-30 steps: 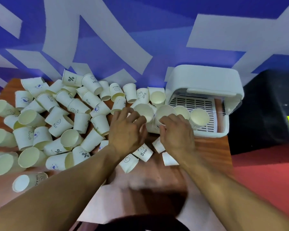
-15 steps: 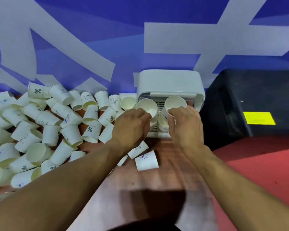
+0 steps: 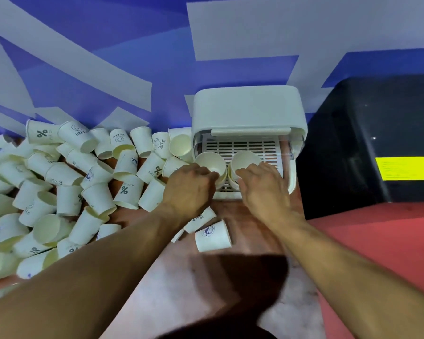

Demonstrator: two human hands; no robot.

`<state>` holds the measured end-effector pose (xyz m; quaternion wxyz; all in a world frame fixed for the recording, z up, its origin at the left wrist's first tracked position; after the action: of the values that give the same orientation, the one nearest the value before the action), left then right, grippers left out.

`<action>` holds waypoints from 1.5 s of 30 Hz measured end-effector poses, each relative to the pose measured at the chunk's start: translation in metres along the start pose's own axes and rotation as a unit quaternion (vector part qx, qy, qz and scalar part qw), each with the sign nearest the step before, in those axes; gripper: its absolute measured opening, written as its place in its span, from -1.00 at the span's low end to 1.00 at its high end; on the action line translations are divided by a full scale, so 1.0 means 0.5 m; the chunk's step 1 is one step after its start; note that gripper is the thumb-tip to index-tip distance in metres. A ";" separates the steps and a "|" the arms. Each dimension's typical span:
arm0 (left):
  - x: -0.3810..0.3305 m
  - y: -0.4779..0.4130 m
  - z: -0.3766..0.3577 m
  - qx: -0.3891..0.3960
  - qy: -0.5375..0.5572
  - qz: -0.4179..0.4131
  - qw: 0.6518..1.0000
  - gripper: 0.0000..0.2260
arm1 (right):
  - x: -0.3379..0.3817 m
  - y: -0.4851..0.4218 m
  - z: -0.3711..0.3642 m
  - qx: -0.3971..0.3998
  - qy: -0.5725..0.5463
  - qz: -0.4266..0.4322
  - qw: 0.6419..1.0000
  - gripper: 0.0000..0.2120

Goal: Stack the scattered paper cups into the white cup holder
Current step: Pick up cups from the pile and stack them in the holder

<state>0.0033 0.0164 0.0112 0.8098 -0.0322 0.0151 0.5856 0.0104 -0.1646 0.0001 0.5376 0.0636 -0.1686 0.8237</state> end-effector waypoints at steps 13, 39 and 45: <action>0.013 -0.011 -0.042 0.093 0.008 -0.001 0.996 -0.74 | 0.005 0.008 -0.039 0.064 -0.014 -0.013 0.998 -0.77; 0.051 0.375 -0.033 -0.032 0.239 0.190 0.952 -0.79 | 0.284 0.102 -0.036 0.054 -0.135 0.093 0.985 -0.77; 0.066 0.489 -0.043 -0.035 0.236 0.282 0.929 -0.68 | 0.346 0.134 -0.082 0.105 -0.127 0.104 0.981 -0.75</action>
<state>-0.2183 0.1223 -0.0208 0.5826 -0.1926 0.1939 0.7654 -0.1190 -0.0253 -0.0028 0.4137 0.2061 -0.1532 0.8735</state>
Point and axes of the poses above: each hand's wrist, its own y-axis away from the middle knuckle, its own z-axis out of the back of the hand, x = y × z, the point moved 1 cm from there along -y, towards the middle knuckle, and after that the axes turned 4 degrees about z, right-handed, at the moved point
